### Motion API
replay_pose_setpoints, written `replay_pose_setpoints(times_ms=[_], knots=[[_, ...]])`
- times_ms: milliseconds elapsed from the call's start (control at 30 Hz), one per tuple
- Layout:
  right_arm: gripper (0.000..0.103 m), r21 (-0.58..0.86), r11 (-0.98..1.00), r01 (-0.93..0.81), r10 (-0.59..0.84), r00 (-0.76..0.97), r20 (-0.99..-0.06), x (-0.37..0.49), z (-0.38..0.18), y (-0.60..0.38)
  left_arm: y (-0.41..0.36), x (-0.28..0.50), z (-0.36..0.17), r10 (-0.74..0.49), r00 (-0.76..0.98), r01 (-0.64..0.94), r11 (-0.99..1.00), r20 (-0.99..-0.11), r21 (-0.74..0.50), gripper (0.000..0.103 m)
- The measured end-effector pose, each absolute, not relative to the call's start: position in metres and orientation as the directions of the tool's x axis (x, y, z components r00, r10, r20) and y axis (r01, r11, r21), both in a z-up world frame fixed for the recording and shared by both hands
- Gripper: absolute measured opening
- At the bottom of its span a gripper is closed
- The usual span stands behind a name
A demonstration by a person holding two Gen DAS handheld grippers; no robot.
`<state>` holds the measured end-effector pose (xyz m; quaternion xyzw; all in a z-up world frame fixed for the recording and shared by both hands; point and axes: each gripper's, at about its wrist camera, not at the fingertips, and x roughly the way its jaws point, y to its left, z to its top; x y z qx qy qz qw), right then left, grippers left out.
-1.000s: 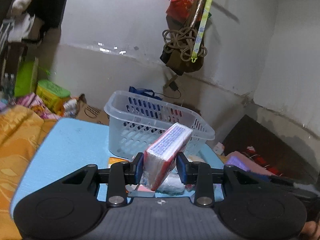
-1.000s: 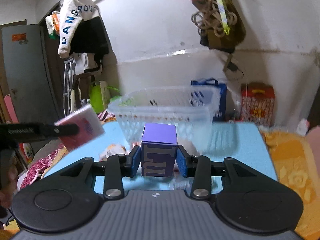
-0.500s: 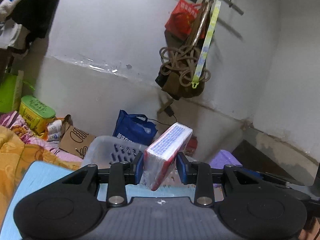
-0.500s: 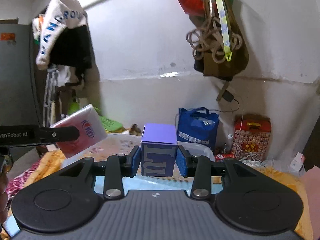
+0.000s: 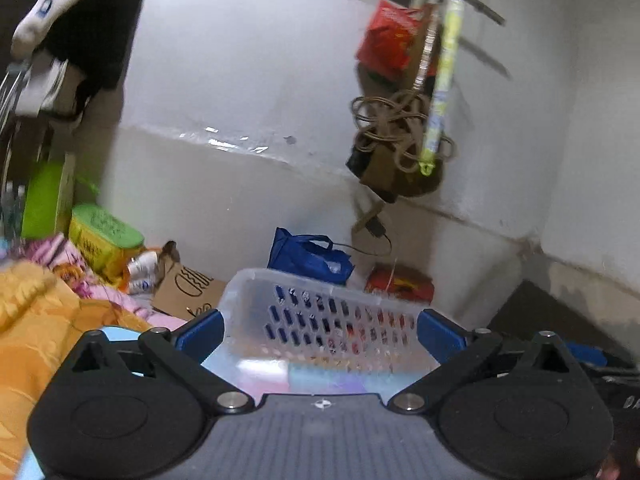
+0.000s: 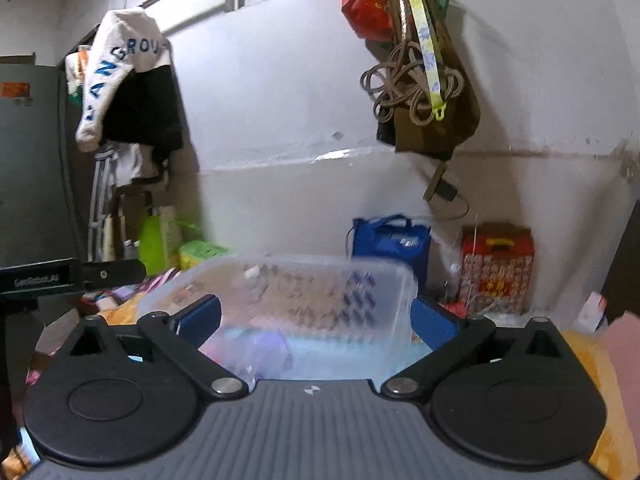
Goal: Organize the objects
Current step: 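Carry both items to the clear basket and open both grippers to drop them, then grasp the KENT box with the left gripper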
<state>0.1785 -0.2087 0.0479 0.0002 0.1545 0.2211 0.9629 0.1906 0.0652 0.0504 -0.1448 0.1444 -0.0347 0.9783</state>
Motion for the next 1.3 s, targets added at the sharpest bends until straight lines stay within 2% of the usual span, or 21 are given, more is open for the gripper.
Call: replay_pose_setpoints(times_ms=[133,267,367,433,700,933,1100,1167,1200,1233,1267,1300], knots=[[0.103,0.094,0.898,-0.429,0.434,0.836,-0.336,0.144,0.029,-0.218,0.062,0.146,0.037,-0.077,0.955,0.01,0.974,-0.288,-0.225,0.103],[0.103,0.14,0.907,-0.398,0.419,0.817,-0.396,0.124,-0.004,-0.227,0.062,0.114,0.017,-0.066,0.945,-0.01,0.974,-0.32,-0.228,0.103],[0.103,0.065,0.922,-0.38,0.367,0.812,-0.453,0.118,-0.018,-0.225,0.059,0.102,0.007,-0.06,0.933,-0.01,0.981,-0.355,-0.192,0.102],[0.103,0.04,0.926,-0.376,0.354,0.825,-0.44,0.116,-0.019,-0.226,0.056,0.098,0.003,-0.05,0.93,-0.013,0.986,-0.365,-0.167,0.102],[0.103,0.09,0.92,-0.382,0.375,0.784,-0.495,0.146,-0.043,-0.228,0.027,0.111,-0.024,-0.034,0.916,0.03,0.999,-0.399,-0.017,0.097],[0.103,-0.001,0.902,-0.432,0.366,0.765,-0.53,0.141,-0.064,-0.21,0.016,0.133,-0.037,0.006,0.901,0.011,0.999,-0.434,0.037,0.09],[0.103,-0.001,0.901,-0.434,0.364,0.758,-0.542,0.148,-0.069,-0.208,0.009,0.14,-0.05,0.023,0.88,0.02,0.996,-0.475,0.086,0.069],[0.095,-0.001,0.9,-0.436,0.366,0.758,-0.539,0.149,-0.069,-0.209,0.007,0.139,-0.053,0.051,0.887,0.01,0.992,-0.459,0.129,0.064],[0.092,0.0,0.899,-0.438,0.367,0.754,-0.545,0.15,-0.07,-0.209,0.006,0.138,-0.053,0.054,0.89,0.009,0.99,-0.452,0.137,0.057],[0.081,0.005,0.899,-0.439,0.369,0.749,-0.551,0.151,-0.07,-0.21,0.005,0.136,-0.053,0.051,0.895,0.016,0.989,-0.443,0.146,0.053],[0.076,0.015,0.897,-0.441,0.374,0.742,-0.557,0.152,-0.071,-0.211,0.003,0.135,-0.053,0.048,0.898,0.023,0.987,-0.437,0.157,0.044],[0.077,0.017,0.896,-0.443,0.378,0.742,-0.554,0.152,-0.071,-0.212,0.001,0.133,-0.053,0.05,0.902,0.028,0.984,-0.429,0.174,0.042]])
